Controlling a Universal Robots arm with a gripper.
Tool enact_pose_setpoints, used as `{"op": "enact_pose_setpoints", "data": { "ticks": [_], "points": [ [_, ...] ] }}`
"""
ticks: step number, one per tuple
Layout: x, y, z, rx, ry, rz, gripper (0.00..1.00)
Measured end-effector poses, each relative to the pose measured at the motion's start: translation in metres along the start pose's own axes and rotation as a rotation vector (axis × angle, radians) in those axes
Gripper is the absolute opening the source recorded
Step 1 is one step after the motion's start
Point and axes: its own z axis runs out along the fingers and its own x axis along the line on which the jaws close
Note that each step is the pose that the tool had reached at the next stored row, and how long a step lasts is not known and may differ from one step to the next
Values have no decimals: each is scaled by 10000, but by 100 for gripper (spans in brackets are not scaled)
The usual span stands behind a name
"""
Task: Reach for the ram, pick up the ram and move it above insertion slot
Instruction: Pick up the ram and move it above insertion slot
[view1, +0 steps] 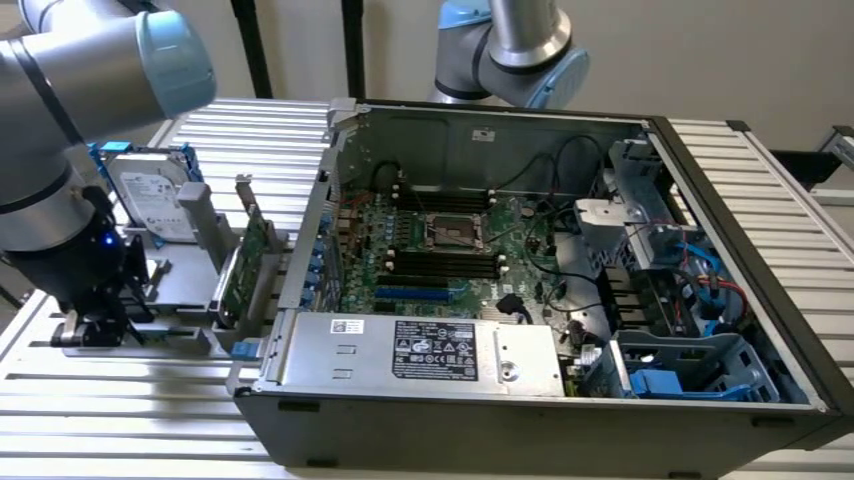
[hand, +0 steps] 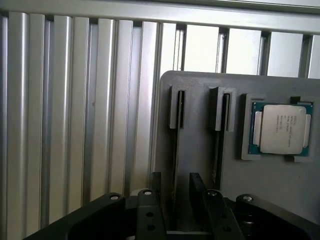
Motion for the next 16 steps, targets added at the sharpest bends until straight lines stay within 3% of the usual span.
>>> {"op": "enact_pose_setpoints", "data": {
  "ticks": [3, 13, 15, 16],
  "points": [
    [-8, -10, 18, -38, -6, 1, 36],
    [-15, -18, 46, -45, -6, 0, 36],
    [-15, -18, 46, -45, -6, 0, 35],
    [-15, -18, 47, -43, -7, 0, 28]
  ]
}}
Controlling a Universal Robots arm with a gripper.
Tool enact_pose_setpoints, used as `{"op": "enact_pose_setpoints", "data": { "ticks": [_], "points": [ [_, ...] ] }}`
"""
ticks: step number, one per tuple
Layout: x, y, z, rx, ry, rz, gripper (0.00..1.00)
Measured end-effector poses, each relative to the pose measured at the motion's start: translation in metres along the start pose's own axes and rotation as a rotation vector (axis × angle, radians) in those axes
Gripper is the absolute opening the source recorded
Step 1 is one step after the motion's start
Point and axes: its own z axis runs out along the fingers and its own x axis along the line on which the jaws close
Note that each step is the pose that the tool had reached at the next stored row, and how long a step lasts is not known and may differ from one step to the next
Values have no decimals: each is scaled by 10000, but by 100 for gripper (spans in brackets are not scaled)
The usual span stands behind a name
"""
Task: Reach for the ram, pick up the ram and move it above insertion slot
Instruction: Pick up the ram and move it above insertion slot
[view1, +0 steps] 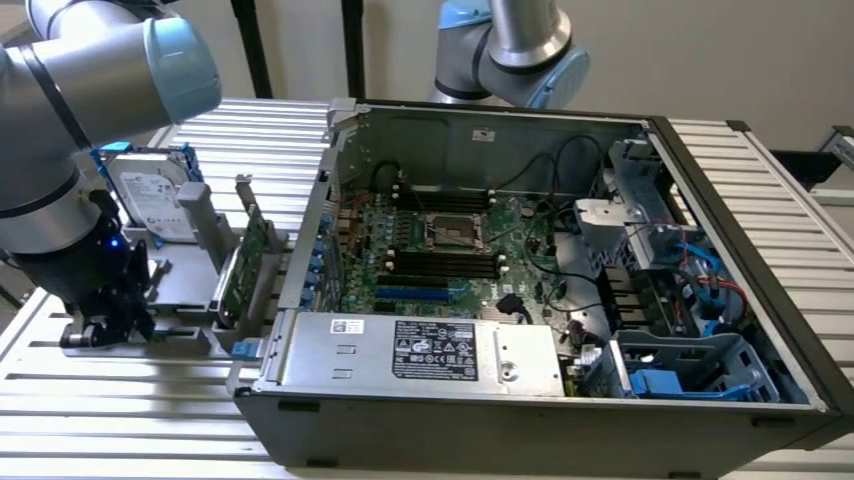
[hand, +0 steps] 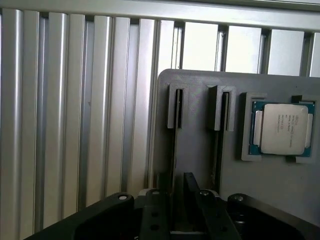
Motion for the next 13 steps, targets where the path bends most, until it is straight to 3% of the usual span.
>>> {"op": "enact_pose_setpoints", "data": {
  "ticks": [3, 5, 13],
  "points": [
    [0, 0, 0, -1, 0, 0, 16],
    [0, 0, 0, 0, 0, 0, 13],
    [0, 0, 0, 0, 0, 5, 13]
  ]
}}
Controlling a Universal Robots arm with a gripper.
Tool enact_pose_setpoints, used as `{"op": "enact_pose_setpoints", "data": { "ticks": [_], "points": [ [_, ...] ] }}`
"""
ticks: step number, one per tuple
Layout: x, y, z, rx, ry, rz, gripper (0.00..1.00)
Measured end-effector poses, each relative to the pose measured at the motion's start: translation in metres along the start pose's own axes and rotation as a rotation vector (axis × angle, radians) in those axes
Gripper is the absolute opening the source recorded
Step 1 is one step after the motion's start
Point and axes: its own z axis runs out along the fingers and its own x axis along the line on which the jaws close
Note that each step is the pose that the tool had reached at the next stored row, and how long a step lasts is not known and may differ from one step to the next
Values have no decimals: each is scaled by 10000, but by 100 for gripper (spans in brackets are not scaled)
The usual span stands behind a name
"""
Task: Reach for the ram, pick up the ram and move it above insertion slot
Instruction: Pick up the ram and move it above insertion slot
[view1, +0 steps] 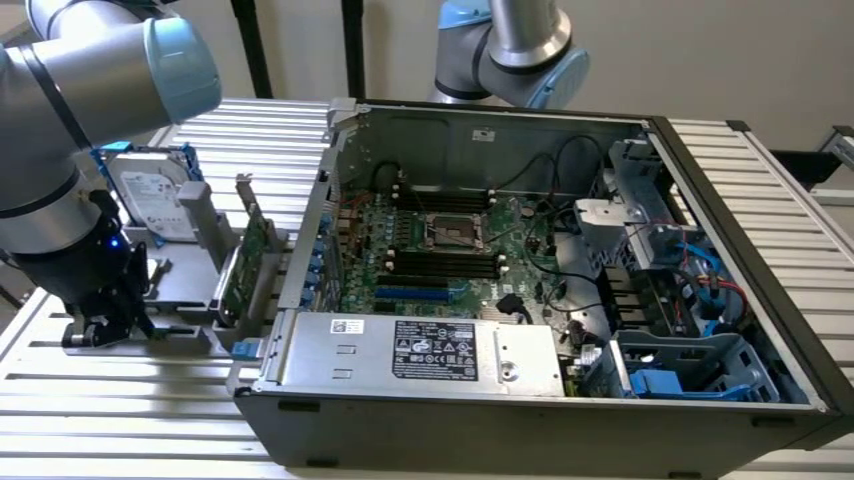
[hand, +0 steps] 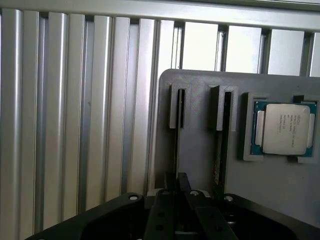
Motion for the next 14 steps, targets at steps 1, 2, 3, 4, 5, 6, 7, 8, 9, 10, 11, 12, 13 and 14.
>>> {"op": "enact_pose_setpoints", "data": {
  "ticks": [1, 2, 3, 4, 5, 6, 7, 8, 9, 10, 11, 12, 13, 14],
  "points": [
    [0, 0, 0, 0, -1, -1, 13],
    [0, 0, 0, 0, -1, -1, 13],
    [0, 0, 0, 0, -1, 0, 13],
    [0, 0, 0, 1, -1, 0, 13],
    [0, -1, -1, 3, -3, 0, 13],
    [0, 0, -8, 1, -1, 0, 13],
    [0, 0, -18, 0, 0, 0, 13],
    [-1, 0, -27, 0, -1, 0, 13],
    [-1, 0, -39, 1, -1, 0, 13],
    [-1, 1, -54, 0, -1, 1, 13],
    [-1, 1, -69, 0, 0, 1, 13],
    [-2, 1, -85, 1, -1, 1, 13],
    [-2, 2, -104, 0, 0, 0, 13],
    [-2, 2, -124, 0, 0, 0, 13]
  ]
}}
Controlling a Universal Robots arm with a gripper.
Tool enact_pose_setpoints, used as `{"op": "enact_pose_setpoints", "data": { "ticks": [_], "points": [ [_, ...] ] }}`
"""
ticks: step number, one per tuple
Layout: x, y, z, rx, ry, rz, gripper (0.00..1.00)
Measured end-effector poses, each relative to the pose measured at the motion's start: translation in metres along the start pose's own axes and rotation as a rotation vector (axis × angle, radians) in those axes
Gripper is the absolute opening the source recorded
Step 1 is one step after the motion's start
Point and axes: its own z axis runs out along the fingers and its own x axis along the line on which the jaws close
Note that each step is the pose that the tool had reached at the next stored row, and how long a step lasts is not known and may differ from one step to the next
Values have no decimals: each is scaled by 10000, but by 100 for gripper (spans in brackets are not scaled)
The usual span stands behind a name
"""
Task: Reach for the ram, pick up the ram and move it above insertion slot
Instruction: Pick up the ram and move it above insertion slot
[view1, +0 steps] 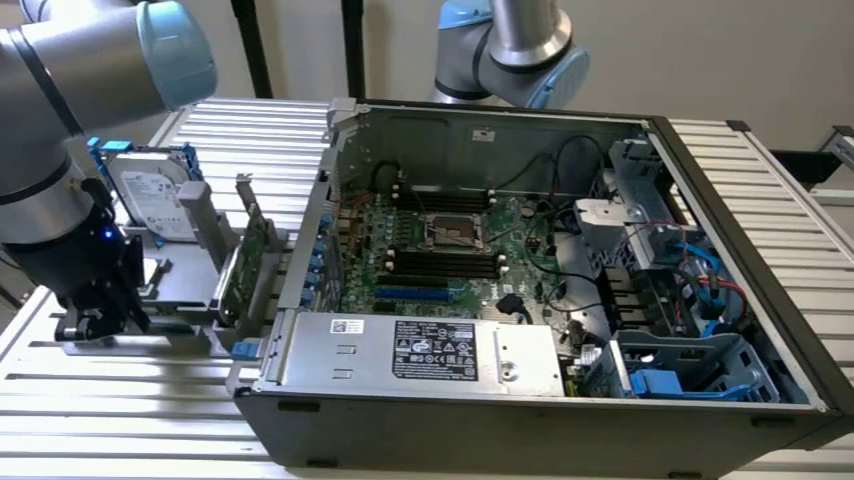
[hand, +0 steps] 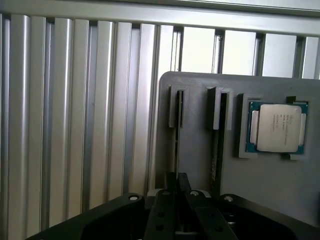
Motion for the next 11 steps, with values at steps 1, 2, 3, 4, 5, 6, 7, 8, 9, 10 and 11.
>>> {"op": "enact_pose_setpoints", "data": {
  "ticks": [1, 2, 3, 4, 5, 6, 7, 8, 9, 10, 11],
  "points": [
    [0, 1, -25, -1, 0, 1, 13],
    [-1, 1, -52, 0, 0, 0, 13],
    [-2, 2, -88, 0, -1, 1, 13],
    [-2, 3, -130, 1, -3, 1, 13],
    [-3, 3, -176, 0, -3, 1, 13],
    [-2, 4, -221, 0, -5, 2, 13],
    [-1, 5, -266, 0, -5, 5, 13],
    [0, 6, -311, -2, -4, 5, 13],
    [1, 5, -356, 0, -6, 4, 13],
    [3, 2, -401, 0, -6, 3, 13],
    [5, -2, -446, -1, -4, 3, 13]
  ]
}}
